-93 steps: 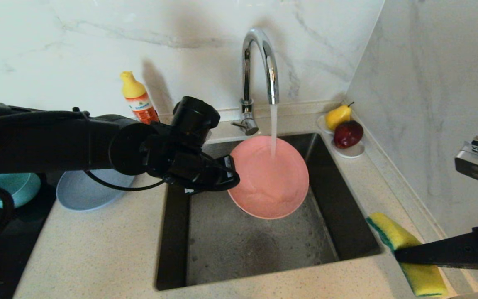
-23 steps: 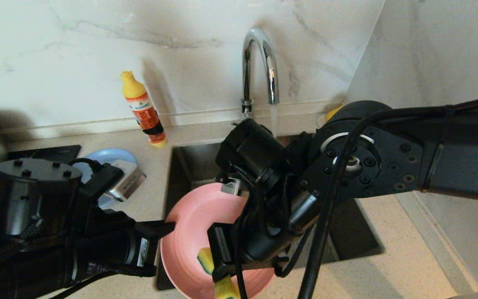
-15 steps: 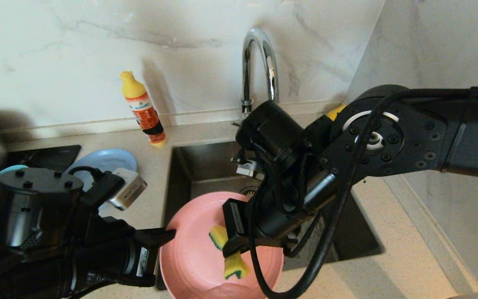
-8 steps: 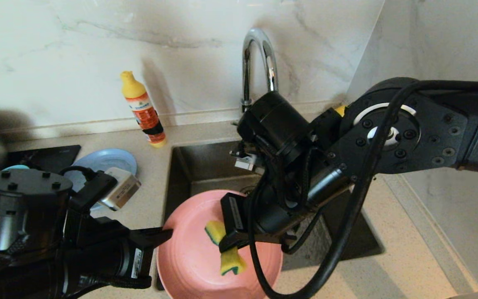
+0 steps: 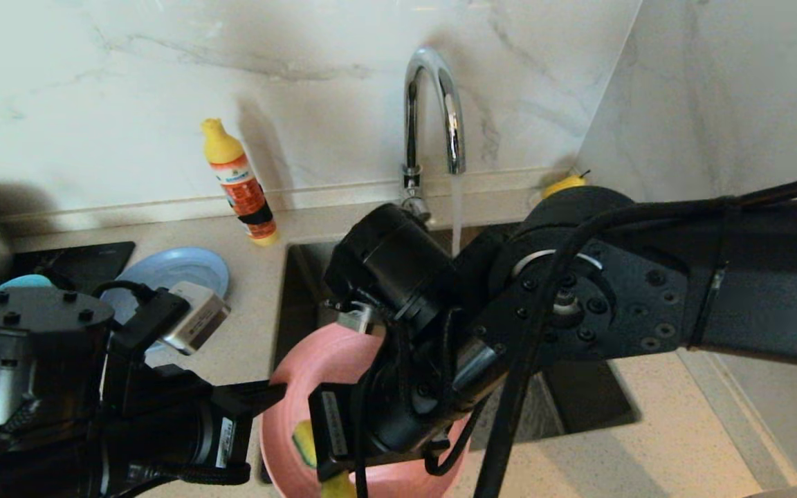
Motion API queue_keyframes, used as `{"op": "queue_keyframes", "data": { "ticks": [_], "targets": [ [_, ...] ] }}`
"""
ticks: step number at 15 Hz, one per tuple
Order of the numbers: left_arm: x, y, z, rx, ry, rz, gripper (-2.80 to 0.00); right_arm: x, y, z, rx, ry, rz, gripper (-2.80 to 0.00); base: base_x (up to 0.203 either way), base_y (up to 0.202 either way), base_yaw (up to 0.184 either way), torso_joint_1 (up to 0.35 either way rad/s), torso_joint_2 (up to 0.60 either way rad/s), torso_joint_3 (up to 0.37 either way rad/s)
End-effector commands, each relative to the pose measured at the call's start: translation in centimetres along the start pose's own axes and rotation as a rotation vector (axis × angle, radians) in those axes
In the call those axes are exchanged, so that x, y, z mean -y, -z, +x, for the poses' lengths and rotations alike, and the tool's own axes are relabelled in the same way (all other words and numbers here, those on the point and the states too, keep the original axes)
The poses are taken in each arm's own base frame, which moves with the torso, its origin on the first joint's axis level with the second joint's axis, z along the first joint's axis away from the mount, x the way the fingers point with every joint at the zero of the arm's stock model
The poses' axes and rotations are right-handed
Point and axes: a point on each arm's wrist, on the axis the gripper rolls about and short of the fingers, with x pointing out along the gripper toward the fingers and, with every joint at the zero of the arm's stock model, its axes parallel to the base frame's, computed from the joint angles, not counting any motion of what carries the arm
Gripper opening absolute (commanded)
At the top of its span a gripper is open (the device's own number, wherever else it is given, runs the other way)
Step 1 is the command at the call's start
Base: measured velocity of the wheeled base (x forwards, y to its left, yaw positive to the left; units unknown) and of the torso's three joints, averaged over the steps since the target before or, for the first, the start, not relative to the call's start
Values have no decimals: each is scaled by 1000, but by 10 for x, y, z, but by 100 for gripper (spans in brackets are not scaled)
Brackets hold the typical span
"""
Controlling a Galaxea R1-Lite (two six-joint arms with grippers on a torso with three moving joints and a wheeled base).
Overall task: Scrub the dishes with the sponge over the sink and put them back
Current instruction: Wipe the plate
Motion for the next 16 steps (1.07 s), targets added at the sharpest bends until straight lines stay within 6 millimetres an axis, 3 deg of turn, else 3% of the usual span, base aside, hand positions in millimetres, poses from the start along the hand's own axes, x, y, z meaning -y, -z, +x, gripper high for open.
{"op": "queue_keyframes", "data": {
  "ticks": [1,4,10,16],
  "targets": [
    [0,2,1,-6,-1,-3,-280,3,2,17,-44,24,12,-280,0,0,0,0,0,0],
    [0,3,2,-9,-3,-4,-280,6,7,20,-83,55,30,-280,0,0,0,0,0,0],
    [0,3,2,-8,-6,-6,-280,23,7,5,-128,126,102,-280,0,0,0,0,0,0],
    [0,2,0,0,-9,-10,-280,37,-5,-46,-27,112,155,-280,0,0,0,0,0,0]
  ]
}}
